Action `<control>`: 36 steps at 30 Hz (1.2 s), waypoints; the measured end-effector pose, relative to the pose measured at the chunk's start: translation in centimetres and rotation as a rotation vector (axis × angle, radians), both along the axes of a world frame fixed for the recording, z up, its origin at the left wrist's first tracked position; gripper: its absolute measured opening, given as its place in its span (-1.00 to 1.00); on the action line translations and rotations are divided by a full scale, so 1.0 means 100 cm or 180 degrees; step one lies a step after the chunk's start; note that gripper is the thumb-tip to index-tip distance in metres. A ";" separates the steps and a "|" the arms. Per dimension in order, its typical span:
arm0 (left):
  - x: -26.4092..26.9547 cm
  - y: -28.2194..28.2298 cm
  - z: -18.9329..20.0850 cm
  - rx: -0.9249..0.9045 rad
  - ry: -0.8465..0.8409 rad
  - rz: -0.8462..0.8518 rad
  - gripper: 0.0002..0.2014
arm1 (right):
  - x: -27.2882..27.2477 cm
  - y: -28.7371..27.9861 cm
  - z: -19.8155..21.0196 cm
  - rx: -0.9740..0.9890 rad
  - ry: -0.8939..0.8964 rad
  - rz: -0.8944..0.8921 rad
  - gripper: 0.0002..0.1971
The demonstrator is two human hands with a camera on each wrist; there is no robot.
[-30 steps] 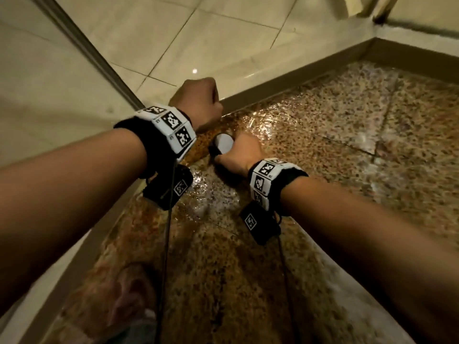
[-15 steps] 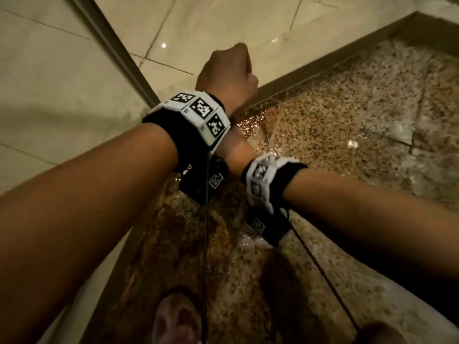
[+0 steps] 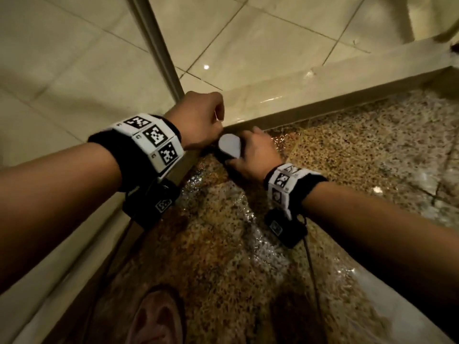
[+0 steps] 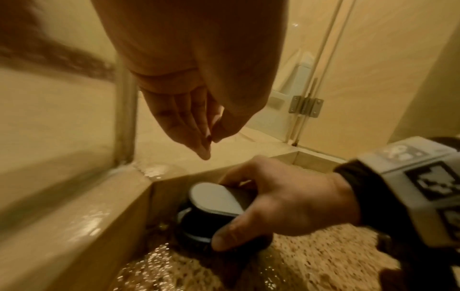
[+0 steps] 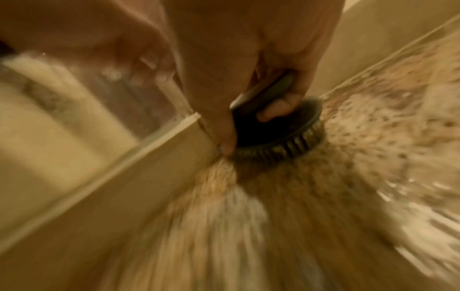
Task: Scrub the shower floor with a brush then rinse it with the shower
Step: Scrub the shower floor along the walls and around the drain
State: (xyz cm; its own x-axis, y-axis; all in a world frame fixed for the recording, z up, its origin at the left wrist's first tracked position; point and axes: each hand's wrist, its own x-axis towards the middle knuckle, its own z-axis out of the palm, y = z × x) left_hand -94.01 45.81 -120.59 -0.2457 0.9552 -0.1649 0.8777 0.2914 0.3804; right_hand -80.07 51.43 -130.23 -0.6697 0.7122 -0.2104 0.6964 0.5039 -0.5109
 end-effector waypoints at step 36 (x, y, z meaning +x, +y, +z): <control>0.019 0.015 0.032 0.0435 -0.0120 -0.0233 -0.80 | 0.107 -0.059 0.002 -0.0598 0.0081 0.1536 -0.52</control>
State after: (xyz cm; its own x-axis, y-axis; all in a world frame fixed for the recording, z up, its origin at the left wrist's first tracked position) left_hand -92.09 47.34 -117.37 -0.1706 0.9845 -0.0401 0.8790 0.1705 0.4453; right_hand -69.33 45.49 -130.07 -0.9192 0.2724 -0.2843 0.3935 0.6628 -0.6371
